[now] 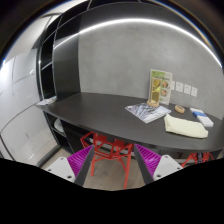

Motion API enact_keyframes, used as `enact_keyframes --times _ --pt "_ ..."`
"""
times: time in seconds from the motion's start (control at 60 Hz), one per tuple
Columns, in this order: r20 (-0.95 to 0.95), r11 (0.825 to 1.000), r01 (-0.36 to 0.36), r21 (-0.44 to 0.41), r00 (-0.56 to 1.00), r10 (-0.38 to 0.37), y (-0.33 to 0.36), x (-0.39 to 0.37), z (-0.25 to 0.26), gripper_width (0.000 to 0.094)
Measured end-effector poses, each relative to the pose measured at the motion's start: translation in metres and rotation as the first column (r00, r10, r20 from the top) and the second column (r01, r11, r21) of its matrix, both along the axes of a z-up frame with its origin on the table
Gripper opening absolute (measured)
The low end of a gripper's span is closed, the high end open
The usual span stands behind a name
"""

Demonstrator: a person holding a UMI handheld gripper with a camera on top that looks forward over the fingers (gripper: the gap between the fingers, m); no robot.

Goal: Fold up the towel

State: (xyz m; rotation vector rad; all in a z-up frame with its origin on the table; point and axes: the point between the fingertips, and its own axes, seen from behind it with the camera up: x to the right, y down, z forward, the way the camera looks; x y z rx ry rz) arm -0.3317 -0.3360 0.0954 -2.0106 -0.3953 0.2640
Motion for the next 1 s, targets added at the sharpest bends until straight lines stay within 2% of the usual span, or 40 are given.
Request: enact_keyframes --times 0.25,0.583,0.717,0.85,0.867,0.917,0.933,0.983,1.0 --pt "0.03 0.993 0.117 0.013 0.993 -0.118 0.045 0.033 0.004 0.0826" --pt "0.048 0.957 0.288 -0.005 0.956 -0.288 0.186 0.152 -0.04 0.0817" --pt "0.118 0.949 0.316 -0.021 0.943 -0.311 0.255 0.199 -0.066 0.0798" --pt "0.167 0.961 0.273 -0.048 0.951 -0.262 0.306 0.213 -0.089 0.0727" --pt "0.175 0.962 0.266 -0.056 0.951 -0.253 0.31 0.214 -0.094 0.0757" --pt "0.203 0.967 0.24 -0.092 0.955 -0.217 0.315 0.214 -0.108 0.064" --pt "0.183 0.971 0.224 -0.077 0.961 -0.207 0.319 0.211 -0.104 0.0539" --pt "0.178 0.972 0.22 -0.081 0.963 -0.203 0.322 0.212 -0.106 0.0407" --pt "0.178 0.972 0.222 -0.081 0.962 -0.205 0.322 0.214 -0.106 0.0317"
